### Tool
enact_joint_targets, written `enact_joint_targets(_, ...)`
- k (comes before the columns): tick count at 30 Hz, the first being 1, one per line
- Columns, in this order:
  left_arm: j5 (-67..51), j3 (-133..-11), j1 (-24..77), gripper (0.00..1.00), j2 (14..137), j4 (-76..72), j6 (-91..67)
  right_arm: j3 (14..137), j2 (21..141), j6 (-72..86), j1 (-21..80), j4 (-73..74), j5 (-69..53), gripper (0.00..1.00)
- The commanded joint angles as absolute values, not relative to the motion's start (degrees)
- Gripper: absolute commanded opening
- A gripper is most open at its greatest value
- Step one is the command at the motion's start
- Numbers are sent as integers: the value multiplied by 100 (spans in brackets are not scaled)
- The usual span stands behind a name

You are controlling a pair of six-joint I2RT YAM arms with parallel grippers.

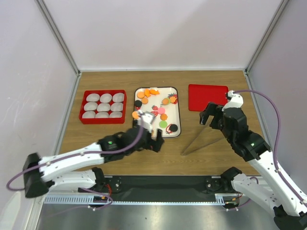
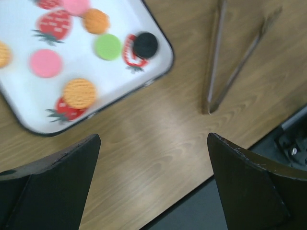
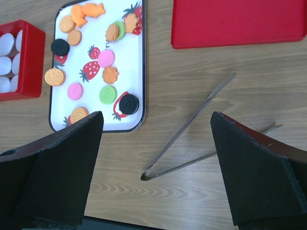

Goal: Pack the cookies

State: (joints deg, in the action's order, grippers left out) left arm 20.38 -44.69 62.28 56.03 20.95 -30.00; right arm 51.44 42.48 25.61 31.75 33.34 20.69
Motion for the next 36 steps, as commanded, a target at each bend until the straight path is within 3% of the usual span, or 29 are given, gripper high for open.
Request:
enact_joint_targets(1,2486,-4833,6845,100,6510,1179,-2997,5581,4148,2496,3155,3603,2259,100)
enact_joint_targets(9,2418,-5923,7392,100,8917,28,-2101,5836,4052,2637,3146,3911,2197,100)
enact_joint_targets(16,1872,-6740,7383,100,10193,-474,-1425,5906,3859,2637,3129,4148,2224,100)
enact_joint_targets(30,1626,-7497,7383,98,11715,-1055,-404,5862,3709,2681,3120,4192,2224,100)
enact_joint_targets(36,1407,-7638,7242,94,11935,-1151,-387,5818,3639,2698,3120,4184,2215,100)
